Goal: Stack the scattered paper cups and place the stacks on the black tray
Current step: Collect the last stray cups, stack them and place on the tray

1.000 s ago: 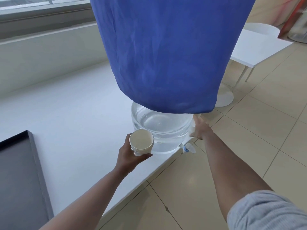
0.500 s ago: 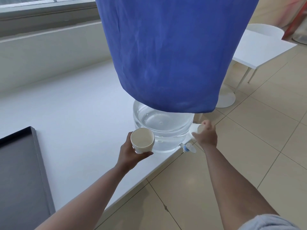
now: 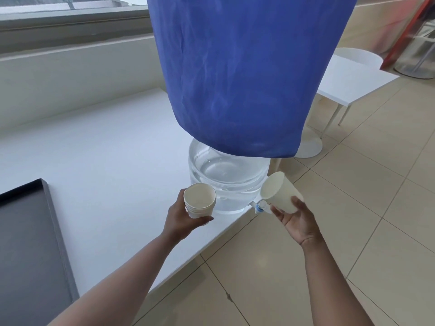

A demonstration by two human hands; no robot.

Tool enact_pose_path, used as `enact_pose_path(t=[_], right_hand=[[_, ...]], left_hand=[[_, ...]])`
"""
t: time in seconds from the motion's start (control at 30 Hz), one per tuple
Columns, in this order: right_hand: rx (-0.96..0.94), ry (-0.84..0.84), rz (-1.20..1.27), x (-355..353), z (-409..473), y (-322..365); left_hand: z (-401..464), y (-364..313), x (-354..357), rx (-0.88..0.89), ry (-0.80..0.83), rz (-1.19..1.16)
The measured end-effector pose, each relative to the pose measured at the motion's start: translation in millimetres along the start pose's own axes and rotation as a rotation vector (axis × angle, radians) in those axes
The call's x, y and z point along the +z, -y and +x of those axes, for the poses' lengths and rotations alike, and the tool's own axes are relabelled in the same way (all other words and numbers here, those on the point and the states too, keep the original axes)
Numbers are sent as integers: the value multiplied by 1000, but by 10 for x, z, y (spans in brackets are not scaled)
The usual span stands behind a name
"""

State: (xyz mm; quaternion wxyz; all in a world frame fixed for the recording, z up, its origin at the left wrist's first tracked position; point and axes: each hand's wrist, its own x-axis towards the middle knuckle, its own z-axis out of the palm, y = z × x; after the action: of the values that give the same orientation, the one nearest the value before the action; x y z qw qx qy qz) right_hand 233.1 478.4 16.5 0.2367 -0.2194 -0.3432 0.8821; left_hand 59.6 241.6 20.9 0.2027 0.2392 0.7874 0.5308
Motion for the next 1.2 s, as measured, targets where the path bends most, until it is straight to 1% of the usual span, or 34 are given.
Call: enact_pose_path(t=[0.07, 0.13, 0.2, 0.27, 0.33, 0.4, 0.43, 0.53, 0.63, 0.7, 0.93, 1.07, 1.2], right_hand=[[92, 125, -96, 120, -66, -32], [119, 233, -214, 323, -96, -62], [117, 316, -301, 587, -96, -125], [64, 388, -367, 892, -94, -241], [-46, 376, -491, 1177, -93, -402], [-167, 301, -600, 1392, -96, -570], [-199, 272, -609, 1457, -92, -640], [-208, 261, -592, 1609, -76, -814], [-264, 261, -694, 1706, -54, -906], [-291, 286, -760, 1768, -39, -962], [-292, 354, -957, 1925, -27, -1125], [-351, 453, -1145, 1983, 17, -1127], [-426, 517, -1242, 2085, 75, -1144]], left_hand=[[-36, 2, -28, -5, 2, 0], [-74, 3, -59, -2, 9, 9], [-96, 11, -91, -1, 13, 16], [-122, 20, -137, -3, 6, 21], [-150, 27, -198, 2, -12, 27], [-182, 30, -246, 8, -31, 31], [-192, 25, -255, 13, -35, 35], [-223, 36, -325, 17, -63, 47], [-223, 70, -432, 18, -85, 78], [-219, 112, -506, 16, -97, 101], [-199, 172, -664, -21, -141, 112], [-181, 217, -748, -10, -135, 132], [-146, 249, -812, -29, -136, 136]])
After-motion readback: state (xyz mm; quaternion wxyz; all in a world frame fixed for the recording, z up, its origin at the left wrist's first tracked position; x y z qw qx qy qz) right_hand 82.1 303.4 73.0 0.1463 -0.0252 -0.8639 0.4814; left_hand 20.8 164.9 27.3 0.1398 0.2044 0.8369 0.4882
